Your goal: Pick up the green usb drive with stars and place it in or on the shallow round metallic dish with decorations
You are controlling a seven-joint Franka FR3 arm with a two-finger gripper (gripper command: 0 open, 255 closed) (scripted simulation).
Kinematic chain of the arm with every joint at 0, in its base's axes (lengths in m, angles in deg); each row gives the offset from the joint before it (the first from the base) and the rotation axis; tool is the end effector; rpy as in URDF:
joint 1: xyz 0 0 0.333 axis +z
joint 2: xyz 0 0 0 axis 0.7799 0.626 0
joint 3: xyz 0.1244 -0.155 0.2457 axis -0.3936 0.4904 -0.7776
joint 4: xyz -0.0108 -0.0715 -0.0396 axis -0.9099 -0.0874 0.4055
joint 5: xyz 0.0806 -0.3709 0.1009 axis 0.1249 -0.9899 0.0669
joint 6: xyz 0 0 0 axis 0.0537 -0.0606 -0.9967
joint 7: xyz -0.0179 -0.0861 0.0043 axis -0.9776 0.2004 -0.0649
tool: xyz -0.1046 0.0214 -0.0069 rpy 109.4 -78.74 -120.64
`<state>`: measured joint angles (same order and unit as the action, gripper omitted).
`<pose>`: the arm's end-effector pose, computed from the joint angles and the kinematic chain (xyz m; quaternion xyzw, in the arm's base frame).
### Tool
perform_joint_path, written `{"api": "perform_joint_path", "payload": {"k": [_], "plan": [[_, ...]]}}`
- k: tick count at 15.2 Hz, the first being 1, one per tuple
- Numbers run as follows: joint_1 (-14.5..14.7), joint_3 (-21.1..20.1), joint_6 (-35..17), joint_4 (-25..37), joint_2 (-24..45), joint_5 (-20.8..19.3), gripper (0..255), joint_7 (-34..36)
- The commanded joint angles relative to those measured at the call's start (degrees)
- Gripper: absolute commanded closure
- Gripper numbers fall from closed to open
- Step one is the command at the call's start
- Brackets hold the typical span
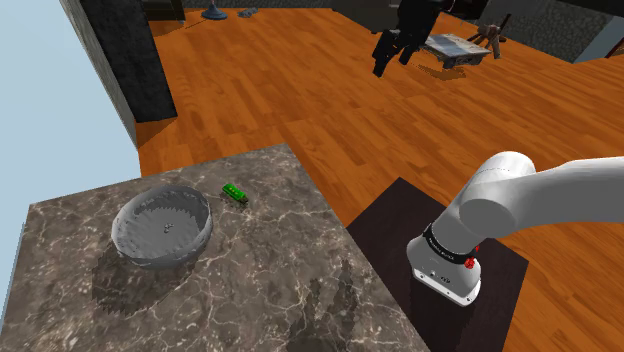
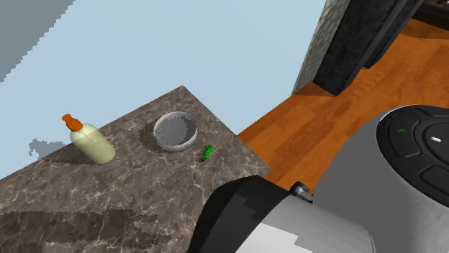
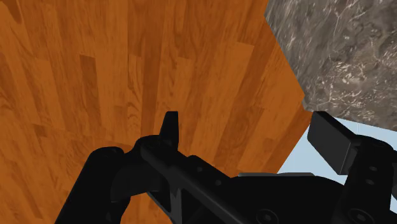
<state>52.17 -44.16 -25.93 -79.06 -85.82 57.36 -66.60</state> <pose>0.3094 0.0248 0.6280 0.9914 -0.0508 0.1010 0.0665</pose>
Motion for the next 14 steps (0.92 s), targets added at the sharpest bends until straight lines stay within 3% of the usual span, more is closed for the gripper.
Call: {"api": "perform_joint_path", "payload": {"k": [1,14], "plan": [[0.00,0.00,0.00,0.00,0.00,0.00,0,0.00],[4.97,-10.75,-12.07,-1.22,14.49,6.78,0,9.65]]}}
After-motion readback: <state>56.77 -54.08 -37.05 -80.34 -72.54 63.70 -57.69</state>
